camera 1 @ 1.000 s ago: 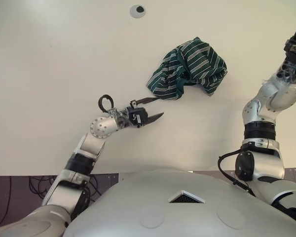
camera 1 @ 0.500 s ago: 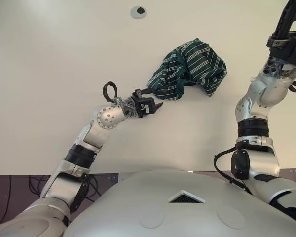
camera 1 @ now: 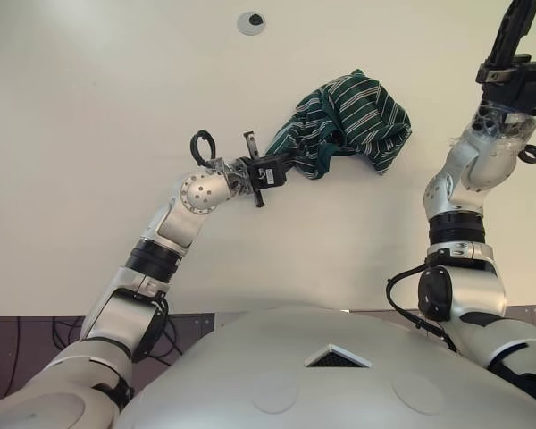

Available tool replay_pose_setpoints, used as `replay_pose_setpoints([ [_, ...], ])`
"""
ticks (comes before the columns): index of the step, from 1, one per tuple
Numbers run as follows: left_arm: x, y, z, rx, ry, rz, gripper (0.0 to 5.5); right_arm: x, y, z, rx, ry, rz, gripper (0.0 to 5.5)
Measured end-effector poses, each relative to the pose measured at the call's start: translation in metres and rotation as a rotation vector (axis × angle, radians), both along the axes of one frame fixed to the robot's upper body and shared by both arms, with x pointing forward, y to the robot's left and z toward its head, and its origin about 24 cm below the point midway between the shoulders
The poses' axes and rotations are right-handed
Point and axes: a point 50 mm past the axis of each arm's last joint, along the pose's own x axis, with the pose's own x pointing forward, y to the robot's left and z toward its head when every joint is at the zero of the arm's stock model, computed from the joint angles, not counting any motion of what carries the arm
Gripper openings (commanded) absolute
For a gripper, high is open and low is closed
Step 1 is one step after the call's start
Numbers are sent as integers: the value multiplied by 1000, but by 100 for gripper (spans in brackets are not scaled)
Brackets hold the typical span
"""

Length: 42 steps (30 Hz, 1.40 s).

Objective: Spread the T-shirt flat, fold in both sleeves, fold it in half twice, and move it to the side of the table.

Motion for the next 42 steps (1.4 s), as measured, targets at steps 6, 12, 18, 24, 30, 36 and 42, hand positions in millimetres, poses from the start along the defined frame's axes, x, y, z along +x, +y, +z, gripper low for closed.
replay_pose_setpoints([
  [6, -6, 0, 3, -26, -2, -22, 2, 0, 0, -1, -5, 5, 3, 202],
  [12, -27, 39, 44, -284, 154, -53, 2, 3, 0, -4, -3, 37, 34, 202],
  [18, -27, 87, 89, -545, 179, 50, 2, -7, 0, -18, 100, 255, 411, 202],
  [24, -38, 94, 96, -756, 244, 71, 2, -47, -8, -38, -195, 492, 704, 202],
  [30, -37, 103, 110, -951, 264, 146, 2, -74, 7, -80, -661, 697, 780, 202],
  [36, -40, 99, 122, -973, 236, 156, 2, -74, 21, -87, -771, 664, 735, 202],
  [42, -46, 88, 101, -827, 255, 170, 53, -66, 24, -79, -682, 590, 659, 202],
])
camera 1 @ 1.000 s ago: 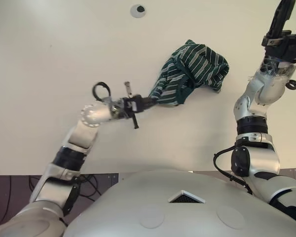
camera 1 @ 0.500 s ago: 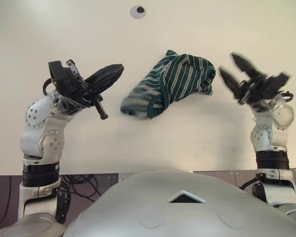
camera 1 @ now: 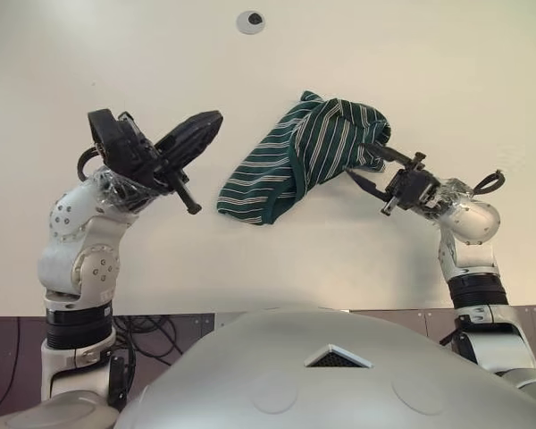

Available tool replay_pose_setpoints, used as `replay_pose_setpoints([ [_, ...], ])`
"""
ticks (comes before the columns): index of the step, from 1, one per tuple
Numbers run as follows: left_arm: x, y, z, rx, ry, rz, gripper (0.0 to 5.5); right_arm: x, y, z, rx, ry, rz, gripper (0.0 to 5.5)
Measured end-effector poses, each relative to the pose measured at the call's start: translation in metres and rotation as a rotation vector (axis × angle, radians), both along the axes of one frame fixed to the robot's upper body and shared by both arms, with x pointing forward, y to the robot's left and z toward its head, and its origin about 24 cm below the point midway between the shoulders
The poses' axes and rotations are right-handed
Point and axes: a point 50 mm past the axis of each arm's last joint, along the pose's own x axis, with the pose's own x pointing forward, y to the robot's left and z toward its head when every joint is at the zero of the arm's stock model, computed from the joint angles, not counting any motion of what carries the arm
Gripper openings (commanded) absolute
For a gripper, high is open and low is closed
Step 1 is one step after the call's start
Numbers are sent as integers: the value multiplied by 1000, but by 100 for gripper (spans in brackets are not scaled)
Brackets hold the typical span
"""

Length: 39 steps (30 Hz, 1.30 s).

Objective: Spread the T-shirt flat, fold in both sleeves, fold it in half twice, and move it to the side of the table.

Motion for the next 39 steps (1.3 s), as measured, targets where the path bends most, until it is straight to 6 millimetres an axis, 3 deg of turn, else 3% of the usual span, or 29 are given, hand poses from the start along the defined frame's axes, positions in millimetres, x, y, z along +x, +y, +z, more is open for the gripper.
replay_pose_setpoints([
  [4, -1, -7, -7, 42, -17, -40, 100, 1, -2, 5, 40, -23, -28, 202],
  [10, -9, -19, -52, 344, -83, -98, 197, 13, -4, 17, 114, -71, -57, 202],
  [15, -25, -19, -67, 580, -276, -222, 266, 22, 2, 18, 181, -82, -82, 202],
  [20, -28, -21, -92, 787, -363, -260, 266, 28, 4, 11, 207, -64, -111, 202],
  [31, -34, -18, -96, 847, -449, -303, 266, 28, 13, 12, 239, -87, -112, 202],
  [39, -47, -6, -78, 788, -458, -317, 266, 30, 16, 21, 247, -113, -110, 202],
])
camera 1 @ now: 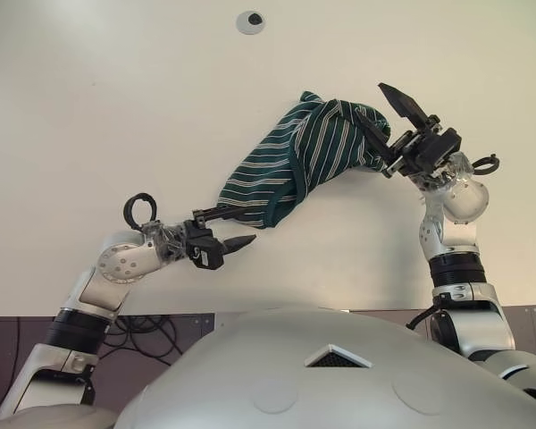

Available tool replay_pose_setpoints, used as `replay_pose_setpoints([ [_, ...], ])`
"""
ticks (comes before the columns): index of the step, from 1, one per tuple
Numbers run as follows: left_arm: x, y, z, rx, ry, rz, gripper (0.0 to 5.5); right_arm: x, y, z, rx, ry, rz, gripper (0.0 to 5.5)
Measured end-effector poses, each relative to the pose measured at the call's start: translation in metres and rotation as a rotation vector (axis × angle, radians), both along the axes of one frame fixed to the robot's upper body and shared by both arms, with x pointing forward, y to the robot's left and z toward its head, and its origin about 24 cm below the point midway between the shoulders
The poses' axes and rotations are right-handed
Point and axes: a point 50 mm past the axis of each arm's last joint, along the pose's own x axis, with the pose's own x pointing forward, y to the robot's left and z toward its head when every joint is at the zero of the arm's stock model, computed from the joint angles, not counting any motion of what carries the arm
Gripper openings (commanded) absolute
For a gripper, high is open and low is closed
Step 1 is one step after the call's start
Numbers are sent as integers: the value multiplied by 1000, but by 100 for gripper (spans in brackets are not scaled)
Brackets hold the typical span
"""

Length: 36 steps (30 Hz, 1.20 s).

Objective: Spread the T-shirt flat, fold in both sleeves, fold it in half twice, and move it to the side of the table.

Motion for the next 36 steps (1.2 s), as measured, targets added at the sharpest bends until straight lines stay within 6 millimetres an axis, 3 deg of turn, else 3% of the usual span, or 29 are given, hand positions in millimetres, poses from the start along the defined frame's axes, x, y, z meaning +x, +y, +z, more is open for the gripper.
replay_pose_setpoints([
  [6, -12, 10, -6, 106, 45, -28, 266, 0, 0, 0, -1, 6, -6, 202],
  [9, -1, 13, -5, 160, -23, -18, 266, 0, 1, 0, -8, 7, -8, 202],
  [19, 30, 7, -8, 274, -162, -46, 123, -2, -1, -3, -9, 10, -15, 202],
  [28, 32, 4, -8, 270, -173, -83, 8, -4, -4, -10, -15, 22, -23, 202],
  [36, 33, 4, -6, 263, -185, -85, 3, -2, -4, -9, -19, 22, -17, 202],
])
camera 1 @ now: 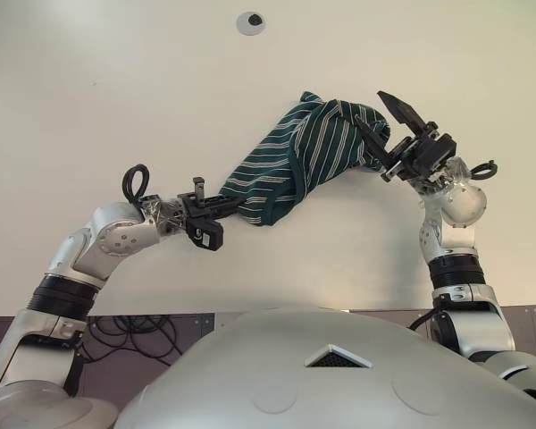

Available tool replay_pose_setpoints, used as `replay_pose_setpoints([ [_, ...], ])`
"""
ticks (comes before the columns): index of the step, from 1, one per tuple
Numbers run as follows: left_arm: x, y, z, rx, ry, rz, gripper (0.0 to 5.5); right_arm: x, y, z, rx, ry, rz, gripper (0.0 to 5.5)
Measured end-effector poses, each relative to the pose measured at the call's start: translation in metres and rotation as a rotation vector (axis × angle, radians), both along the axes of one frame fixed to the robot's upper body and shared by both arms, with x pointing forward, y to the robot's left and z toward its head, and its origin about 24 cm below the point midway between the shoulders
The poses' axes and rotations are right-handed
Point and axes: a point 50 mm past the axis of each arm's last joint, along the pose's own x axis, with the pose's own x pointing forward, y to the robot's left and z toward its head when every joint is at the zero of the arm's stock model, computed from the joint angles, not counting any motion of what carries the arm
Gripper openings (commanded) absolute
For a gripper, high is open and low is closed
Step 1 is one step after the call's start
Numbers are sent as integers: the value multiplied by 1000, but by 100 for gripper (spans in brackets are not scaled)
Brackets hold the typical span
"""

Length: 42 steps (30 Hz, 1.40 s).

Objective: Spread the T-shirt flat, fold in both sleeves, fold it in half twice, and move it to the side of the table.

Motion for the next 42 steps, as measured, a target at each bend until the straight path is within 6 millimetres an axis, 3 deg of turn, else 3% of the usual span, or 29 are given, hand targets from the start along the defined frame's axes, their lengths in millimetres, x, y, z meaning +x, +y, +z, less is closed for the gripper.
replay_pose_setpoints([
  [4, 1, 0, 1, -9, -3, 0, 3, 1, 1, 2, 1, -4, 3, 202],
  [7, -1, -4, 8, -119, 38, 26, 3, 2, 1, 3, 2, -7, 2, 202],
  [9, 2, -10, 25, -269, 51, 55, 3, 3, 1, 3, 3, -8, 1, 202],
  [12, 16, -7, 67, -503, 2, 113, 3, 3, 1, 5, 10, -14, -7, 202],
  [20, 24, 9, 102, -637, -3, 170, 3, 7, 1, 13, 54, -24, -12, 202],
  [27, 28, 13, 114, -728, 38, 231, 3, 7, 0, 18, 117, -8, 12, 202],
  [31, 30, 13, 122, -823, 83, 292, 3, 1, 4, 16, 151, 63, 79, 202],
  [34, 28, 17, 124, -820, 77, 289, 3, 7, 5, 14, 112, 121, 76, 202],
  [37, 20, 23, 111, -759, 97, 244, 3, 28, 8, 16, 104, 245, 67, 202],
  [42, 8, 31, 86, -641, 195, 137, 3, 38, 17, 24, 102, 538, 275, 202],
])
